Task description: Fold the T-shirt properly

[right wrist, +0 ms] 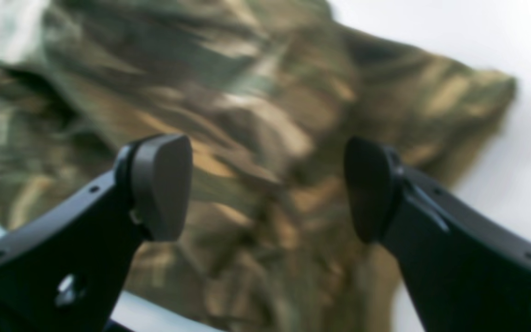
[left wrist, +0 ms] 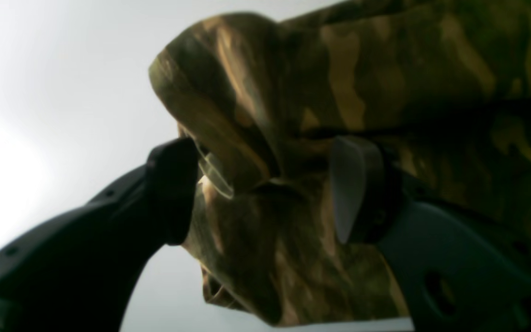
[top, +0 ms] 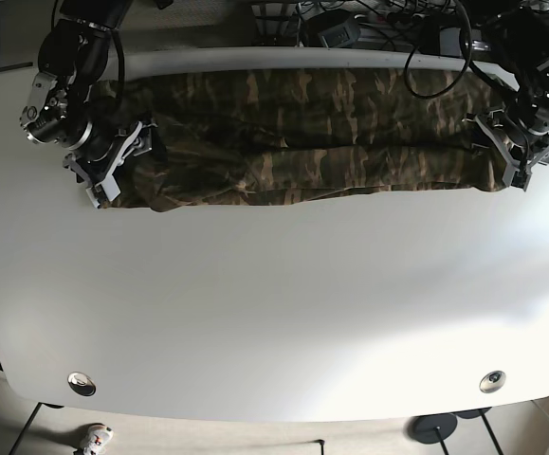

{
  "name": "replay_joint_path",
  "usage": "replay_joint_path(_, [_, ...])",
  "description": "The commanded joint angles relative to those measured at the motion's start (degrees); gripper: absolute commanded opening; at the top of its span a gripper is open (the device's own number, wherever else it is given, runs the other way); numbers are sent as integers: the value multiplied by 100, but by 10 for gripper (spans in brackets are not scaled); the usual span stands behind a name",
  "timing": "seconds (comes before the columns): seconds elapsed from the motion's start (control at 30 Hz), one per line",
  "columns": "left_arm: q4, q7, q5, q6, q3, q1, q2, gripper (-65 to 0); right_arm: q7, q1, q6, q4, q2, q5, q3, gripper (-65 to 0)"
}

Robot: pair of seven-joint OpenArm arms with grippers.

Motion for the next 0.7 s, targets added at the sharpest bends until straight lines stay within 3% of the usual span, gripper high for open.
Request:
replay_joint_path(0.03, [-275, -202, -19, 10, -22, -96, -108, -258, 113, 85, -7, -21, 118, 110, 15, -157])
replay_joint_path(0.17, [-846, -800, -10, 10, 5, -61, -196, -258, 385, 85, -7, -303, 100, 118, 15, -157])
replay_joint_path(0.37, [-1348, -800, -10, 10, -13, -105, -327, -260, 403, 94, -7, -690, -111, 136, -20, -187])
replay_joint_path(0.47, [-1365, -809, -10, 10, -4, -105, -327, -260, 403, 102, -7, -681, -137, 136, -11, -447])
replay_joint_path(0.5, [-1374, -809, -10, 10, 13, -114, -327, -260, 403, 102, -7, -681, -137, 136, -11, -588])
replay_joint_path(0.53, [-1374, -809, -10, 10, 13, -114, -327, -260, 403, 102, -7, -646, -137, 136, -11, -633])
replay_joint_path(0.7, [-1392, -817, -1, 10, 22, -263, -486, -260, 104, -223, -7, 110, 83, 760, 209, -633])
